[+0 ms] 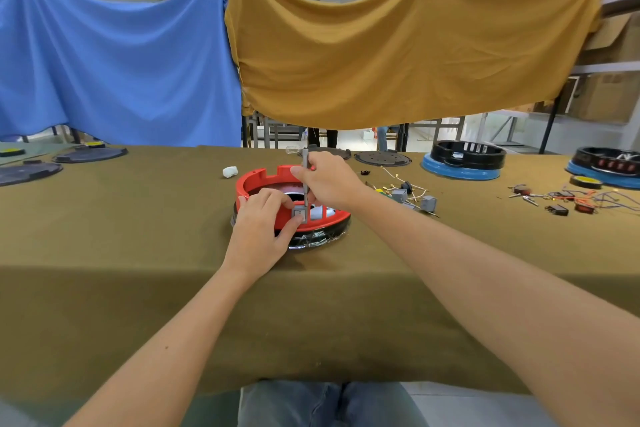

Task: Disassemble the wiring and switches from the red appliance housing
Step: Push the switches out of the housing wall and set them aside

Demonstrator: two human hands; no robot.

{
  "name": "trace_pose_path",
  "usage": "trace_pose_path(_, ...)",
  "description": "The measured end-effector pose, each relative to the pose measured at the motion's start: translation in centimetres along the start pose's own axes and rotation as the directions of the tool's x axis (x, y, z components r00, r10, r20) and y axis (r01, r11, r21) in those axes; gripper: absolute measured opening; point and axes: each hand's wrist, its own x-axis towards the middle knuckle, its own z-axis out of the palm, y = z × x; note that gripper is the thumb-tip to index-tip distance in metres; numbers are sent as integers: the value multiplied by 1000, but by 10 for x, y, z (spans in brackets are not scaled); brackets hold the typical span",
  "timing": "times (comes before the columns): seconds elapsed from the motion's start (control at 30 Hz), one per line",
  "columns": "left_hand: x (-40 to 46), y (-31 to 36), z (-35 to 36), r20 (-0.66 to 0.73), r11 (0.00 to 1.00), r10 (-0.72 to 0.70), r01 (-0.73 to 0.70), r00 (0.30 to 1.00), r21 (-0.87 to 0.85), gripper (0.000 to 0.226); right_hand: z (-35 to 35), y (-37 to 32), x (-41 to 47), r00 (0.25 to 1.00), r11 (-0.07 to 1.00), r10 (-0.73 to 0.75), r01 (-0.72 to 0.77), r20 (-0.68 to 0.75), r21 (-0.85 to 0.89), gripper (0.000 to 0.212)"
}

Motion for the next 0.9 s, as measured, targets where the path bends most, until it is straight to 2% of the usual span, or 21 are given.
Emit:
trace_pose_path(0.33,0,1,1,21,999,-21,20,1000,39,17,-2,-8,15,992,991,102,-96,75,-89,37)
trace_pose_path(0.4,0,1,0,22,999,-31,31,999,30,17,0,-6,14,995,990,85,-78,48,-120,33)
trace_pose_path(0.47,0,1,0,25,999,-45,45,999,26,17,5,-2,9,998,989,36,-42,-45,-140,33)
trace_pose_path(0.57,0,3,-1,19,997,-79,79,997,-6,19,13,7,-2,981,999,-49,49,-190,-6,33)
trace_pose_path(0.67,-1,3,-1,19,991,-130,131,991,-26,28,15,8,-8,979,974,-71,109,-192,197,27)
trace_pose_path(0.8,0,2,0,36,983,-183,184,982,-10,40,17,7,-6,984,981,-127,144,-124,134,26)
trace_pose_path(0.9,2,1,0,63,985,-165,162,984,56,37,15,6,-3,984,979,-146,158,-98,128,23)
